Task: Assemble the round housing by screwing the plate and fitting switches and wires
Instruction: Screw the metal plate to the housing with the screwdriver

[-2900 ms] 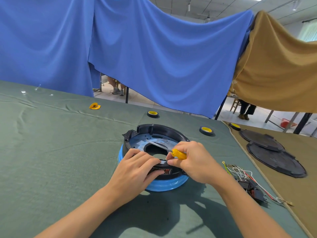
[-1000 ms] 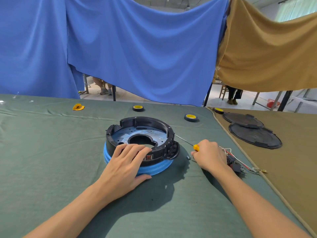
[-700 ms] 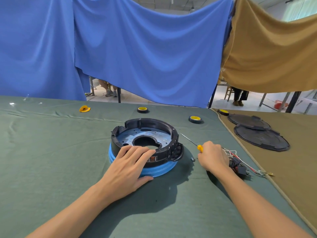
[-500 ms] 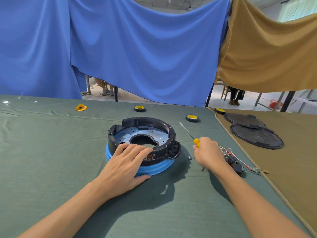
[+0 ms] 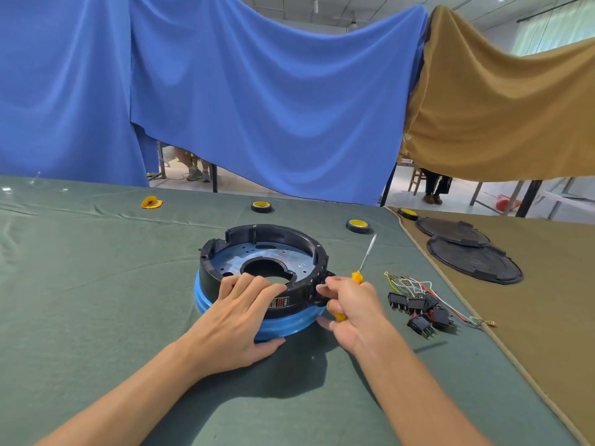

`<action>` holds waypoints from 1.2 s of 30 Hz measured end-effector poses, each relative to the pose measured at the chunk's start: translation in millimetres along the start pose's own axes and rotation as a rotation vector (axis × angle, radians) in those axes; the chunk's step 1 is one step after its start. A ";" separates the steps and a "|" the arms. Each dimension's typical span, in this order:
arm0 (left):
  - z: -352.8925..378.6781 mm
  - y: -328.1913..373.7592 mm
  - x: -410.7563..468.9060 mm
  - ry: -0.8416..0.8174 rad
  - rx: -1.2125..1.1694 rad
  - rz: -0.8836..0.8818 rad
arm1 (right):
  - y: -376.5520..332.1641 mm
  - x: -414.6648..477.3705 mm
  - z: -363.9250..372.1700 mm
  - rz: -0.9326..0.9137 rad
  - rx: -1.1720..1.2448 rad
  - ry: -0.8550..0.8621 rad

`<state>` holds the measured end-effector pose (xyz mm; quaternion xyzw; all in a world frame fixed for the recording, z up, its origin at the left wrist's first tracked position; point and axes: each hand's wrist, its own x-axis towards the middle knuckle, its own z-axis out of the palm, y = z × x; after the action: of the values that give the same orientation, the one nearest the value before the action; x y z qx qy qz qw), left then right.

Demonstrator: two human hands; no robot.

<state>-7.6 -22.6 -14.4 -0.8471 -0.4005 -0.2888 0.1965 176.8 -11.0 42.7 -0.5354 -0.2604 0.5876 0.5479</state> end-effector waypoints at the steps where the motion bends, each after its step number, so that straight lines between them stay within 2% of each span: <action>1: -1.5 -0.4 -1.5 0.003 -0.007 0.007 | 0.9 -0.7 -0.7 0.004 -0.007 0.015; 6: -7.6 -3.5 -5.6 0.009 -0.003 0.042 | 3.9 -4.7 -0.4 -0.050 -0.042 0.131; 12: -14.2 -7.3 1.3 0.015 0.009 0.070 | -4.5 -7.3 -4.7 -0.049 0.050 0.147; 18: -28.5 -1.4 30.0 0.137 -0.091 -0.100 | -20.9 -5.0 -8.7 -0.166 0.158 0.065; 24: -40.1 7.2 66.2 0.345 -0.223 -0.400 | -27.4 -2.1 0.1 -0.261 0.281 -0.030; 27: -54.5 8.9 85.6 0.497 -0.408 -0.623 | -35.7 -3.7 7.7 -0.279 0.299 -0.087; 30: -72.2 -1.7 99.6 0.649 -0.760 -0.845 | -46.8 -9.7 11.2 -0.332 0.248 -0.177; 36: -93.1 -30.0 95.5 0.771 -1.347 -1.216 | -56.1 -22.2 11.8 -0.455 -0.017 -0.231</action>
<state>-13.4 -3.2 120.7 -0.2794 -0.4281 -0.7648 -0.3921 182.6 -13.4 103.9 -0.3971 -0.4398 0.5041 0.6283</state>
